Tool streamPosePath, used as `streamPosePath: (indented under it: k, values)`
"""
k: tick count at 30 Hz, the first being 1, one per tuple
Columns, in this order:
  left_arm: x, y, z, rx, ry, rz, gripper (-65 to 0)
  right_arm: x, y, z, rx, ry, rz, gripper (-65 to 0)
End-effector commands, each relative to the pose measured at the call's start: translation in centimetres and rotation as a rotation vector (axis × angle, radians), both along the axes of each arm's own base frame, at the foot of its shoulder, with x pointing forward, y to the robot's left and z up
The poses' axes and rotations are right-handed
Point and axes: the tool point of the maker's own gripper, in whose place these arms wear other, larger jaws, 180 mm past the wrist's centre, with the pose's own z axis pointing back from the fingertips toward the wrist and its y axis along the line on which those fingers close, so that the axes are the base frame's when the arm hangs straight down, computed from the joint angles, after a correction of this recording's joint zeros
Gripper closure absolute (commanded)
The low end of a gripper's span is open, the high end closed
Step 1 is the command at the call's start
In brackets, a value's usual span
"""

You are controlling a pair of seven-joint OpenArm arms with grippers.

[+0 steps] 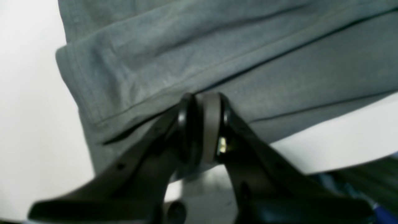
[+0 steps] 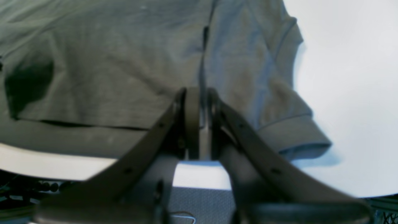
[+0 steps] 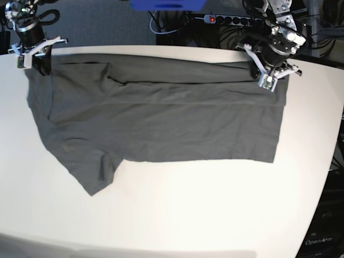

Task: Fold the T-shirt properly
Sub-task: 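Open the left gripper and release the shirt's edge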

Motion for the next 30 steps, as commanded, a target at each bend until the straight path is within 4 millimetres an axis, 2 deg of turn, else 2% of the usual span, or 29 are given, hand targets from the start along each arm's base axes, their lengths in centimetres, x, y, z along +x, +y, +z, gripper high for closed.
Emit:
streamPosePath:
  k: [1, 5, 13, 18, 20, 24, 27, 30]
  values:
    - [0.6, 0.1, 1.2, 0.009, -0.043, 0.0, -5.8, 0.3, -0.3, 1.1, -0.007, -0.038, 0.004, -4.1]
    - [1.0, -0.1, 2.2, 0.011, -0.073, 0.007, -6.0, 0.3, -0.3, 1.0, -0.008, -0.035, 0.007, -4.2]
    - [1.1, -0.1, 2.3, 0.011, -0.076, 0.011, -6.1, 0.2, -0.4, 0.8, -0.007, -0.028, 0.005, -4.2]
    - [0.4, 2.3, 2.5, 0.043, -0.073, 0.074, -6.4, 0.2, -0.4, 0.8, -0.008, -0.028, 0.006, -4.2]
    - [0.5, 3.2, 3.1, 0.06, -0.087, 0.093, -11.8, 0.2, -0.4, 0.8, -0.007, -0.028, 0.005, -4.2]
    - [0.7, 3.6, 4.3, 0.082, -0.114, 0.096, -25.8, 0.2, -0.3, 0.7, -0.006, -0.026, 0.006, -4.2]
    - [0.7, 4.1, 4.6, 0.094, -0.121, 0.107, -32.1, -0.1, -0.4, 0.1, -0.007, -0.006, 0.003, -4.2]
    - [0.9, 4.4, 4.5, 0.097, -0.12, 0.114, -34.3, -0.8, -0.5, -1.1, -0.016, 0.033, 0.003, -4.2]
